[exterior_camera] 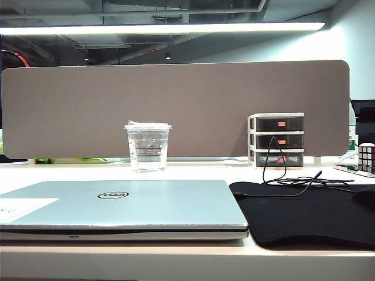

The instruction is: Pick up the coffee cup and place it over the laptop.

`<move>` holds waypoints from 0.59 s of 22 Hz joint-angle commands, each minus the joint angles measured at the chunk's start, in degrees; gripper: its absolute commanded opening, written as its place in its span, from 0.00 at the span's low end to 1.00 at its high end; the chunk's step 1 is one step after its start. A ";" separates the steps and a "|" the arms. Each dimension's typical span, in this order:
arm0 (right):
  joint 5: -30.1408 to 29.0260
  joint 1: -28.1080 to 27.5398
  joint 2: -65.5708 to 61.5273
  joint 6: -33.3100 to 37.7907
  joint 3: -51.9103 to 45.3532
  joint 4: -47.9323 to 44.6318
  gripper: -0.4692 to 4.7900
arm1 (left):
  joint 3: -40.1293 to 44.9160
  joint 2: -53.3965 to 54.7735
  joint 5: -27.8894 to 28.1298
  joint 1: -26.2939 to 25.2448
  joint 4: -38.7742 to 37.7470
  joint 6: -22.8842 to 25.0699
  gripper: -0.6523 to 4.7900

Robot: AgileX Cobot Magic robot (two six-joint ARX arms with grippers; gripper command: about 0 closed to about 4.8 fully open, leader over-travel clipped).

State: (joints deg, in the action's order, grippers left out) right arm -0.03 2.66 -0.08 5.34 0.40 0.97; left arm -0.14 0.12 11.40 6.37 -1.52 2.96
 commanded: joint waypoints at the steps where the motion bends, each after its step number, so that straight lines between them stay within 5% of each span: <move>1: 0.07 0.00 0.11 0.02 -0.35 -0.76 0.08 | -0.28 0.02 -0.04 -0.11 0.33 -0.17 0.11; 13: -0.17 0.02 0.11 0.50 -0.35 -0.76 0.08 | -0.28 0.02 -0.04 -0.11 1.01 -0.17 0.11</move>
State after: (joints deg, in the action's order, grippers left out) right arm -0.03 2.66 -0.08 5.37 0.40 0.97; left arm -0.14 0.12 11.40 6.37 -1.50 2.96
